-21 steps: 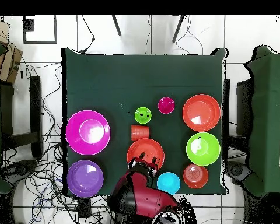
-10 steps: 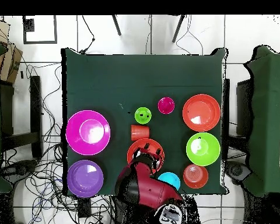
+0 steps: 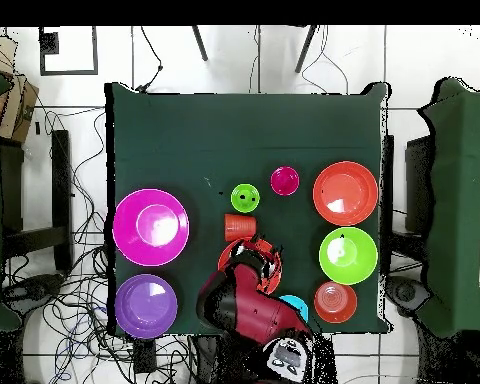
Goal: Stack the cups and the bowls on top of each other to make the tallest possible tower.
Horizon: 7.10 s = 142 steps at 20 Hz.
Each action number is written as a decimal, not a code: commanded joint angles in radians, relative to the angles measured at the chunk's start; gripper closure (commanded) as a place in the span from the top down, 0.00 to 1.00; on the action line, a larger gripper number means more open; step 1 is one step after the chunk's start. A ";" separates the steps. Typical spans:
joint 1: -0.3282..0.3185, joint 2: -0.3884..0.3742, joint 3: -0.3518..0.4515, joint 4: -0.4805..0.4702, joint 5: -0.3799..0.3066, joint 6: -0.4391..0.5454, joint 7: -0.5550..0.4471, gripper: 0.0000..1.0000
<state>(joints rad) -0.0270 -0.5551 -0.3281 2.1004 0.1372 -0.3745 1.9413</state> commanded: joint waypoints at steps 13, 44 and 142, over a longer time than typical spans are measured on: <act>0.146 0.097 0.019 -0.097 0.252 0.136 0.161 1.00; 0.235 0.207 0.008 -0.180 0.181 0.157 0.081 1.00; 0.395 0.195 0.003 -0.210 0.457 0.315 0.186 1.00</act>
<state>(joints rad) 0.3622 -0.3627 -0.4449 1.9850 0.5422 -0.1940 1.9423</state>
